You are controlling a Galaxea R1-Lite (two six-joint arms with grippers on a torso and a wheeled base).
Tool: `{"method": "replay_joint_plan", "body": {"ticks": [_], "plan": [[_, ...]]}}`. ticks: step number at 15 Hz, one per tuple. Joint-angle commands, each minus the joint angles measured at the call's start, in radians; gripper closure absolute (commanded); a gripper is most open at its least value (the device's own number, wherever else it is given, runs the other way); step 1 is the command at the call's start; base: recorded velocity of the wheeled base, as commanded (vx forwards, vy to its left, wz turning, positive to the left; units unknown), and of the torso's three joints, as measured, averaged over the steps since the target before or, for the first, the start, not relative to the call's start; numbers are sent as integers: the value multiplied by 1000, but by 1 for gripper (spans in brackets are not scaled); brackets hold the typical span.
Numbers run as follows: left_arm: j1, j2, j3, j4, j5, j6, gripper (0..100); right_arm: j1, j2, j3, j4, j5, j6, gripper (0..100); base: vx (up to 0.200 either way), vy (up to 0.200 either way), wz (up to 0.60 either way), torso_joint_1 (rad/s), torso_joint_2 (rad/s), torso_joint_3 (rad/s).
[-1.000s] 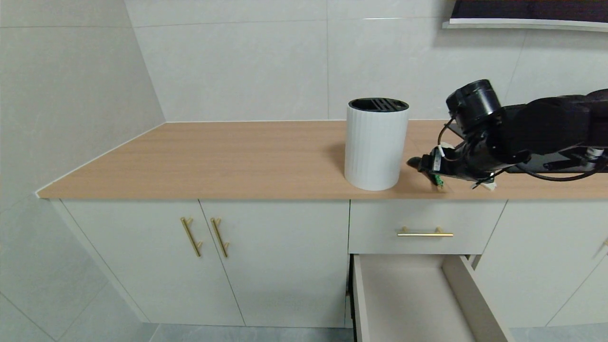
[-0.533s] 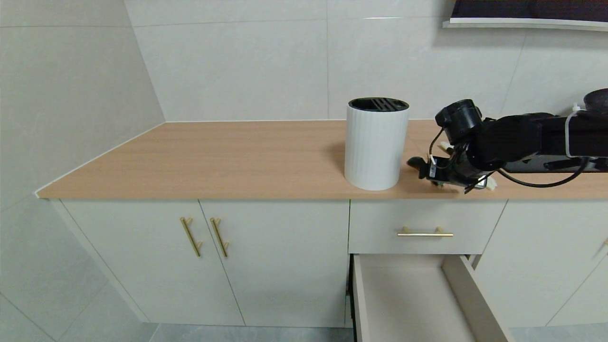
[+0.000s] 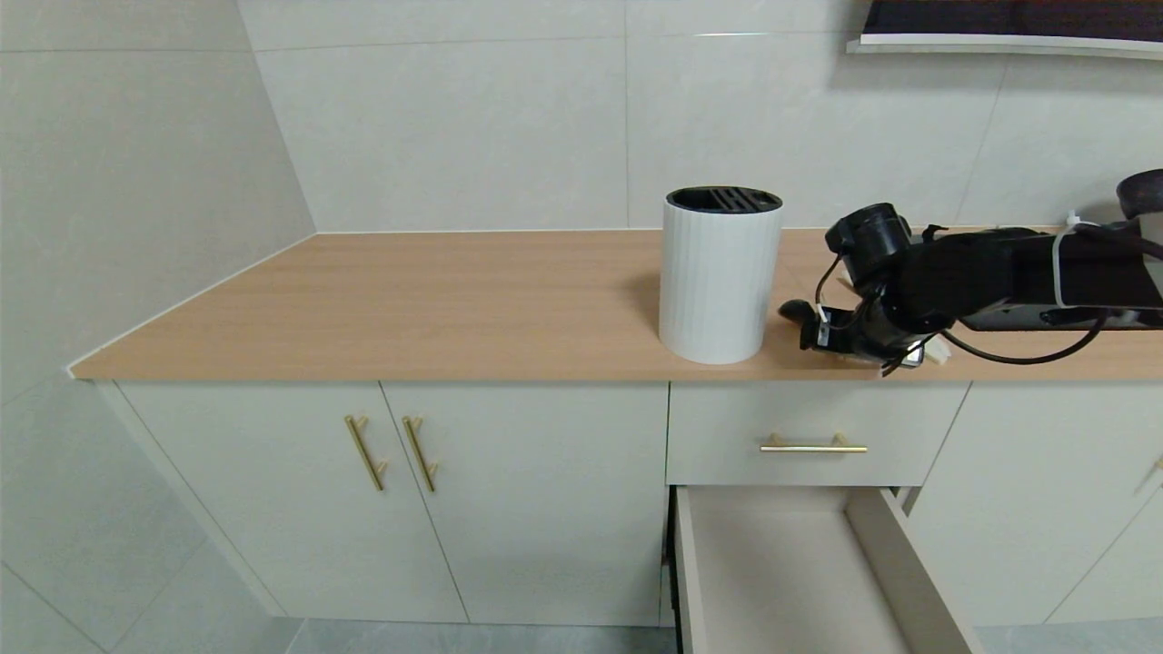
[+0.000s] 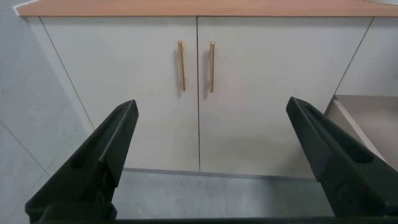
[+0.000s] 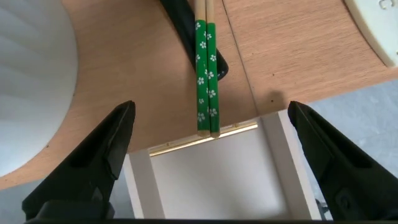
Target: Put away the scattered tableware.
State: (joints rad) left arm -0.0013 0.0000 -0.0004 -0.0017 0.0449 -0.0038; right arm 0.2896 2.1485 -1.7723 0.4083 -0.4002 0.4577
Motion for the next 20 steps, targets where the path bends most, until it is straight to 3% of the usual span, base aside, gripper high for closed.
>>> {"method": "replay_joint_plan", "body": {"ticks": [1, 11, 13, 15, 17, 20], "plan": [[0, 0, 0, 0, 1, -1, 0, 0, 4, -1, 0, 0, -1, 100, 0, 0, 0, 0, 0, 0], [0, 0, 0, 0, 1, -1, 0, 0, -52, 10, 10, 0, 3, 100, 0, 0, 0, 0, 0, 0], [0, 0, 0, 0, 1, -1, 0, 2, -147, 79, 41, 9, 6, 100, 0, 0, 0, 0, 0, 0], [0, 0, 0, 0, 0, -1, 0, 11, -338, 241, 47, 89, 6, 100, 0, 0, 0, 0, 0, 0], [0, 0, 0, -1, 1, 1, 0, 11, -569, 426, 43, 262, -13, 100, 0, 0, 0, 0, 0, 0], [0, 0, 0, -1, 0, -1, 0, -23, -780, 596, 47, 440, -117, 100, 0, 0, 0, 0, 0, 0]]}}
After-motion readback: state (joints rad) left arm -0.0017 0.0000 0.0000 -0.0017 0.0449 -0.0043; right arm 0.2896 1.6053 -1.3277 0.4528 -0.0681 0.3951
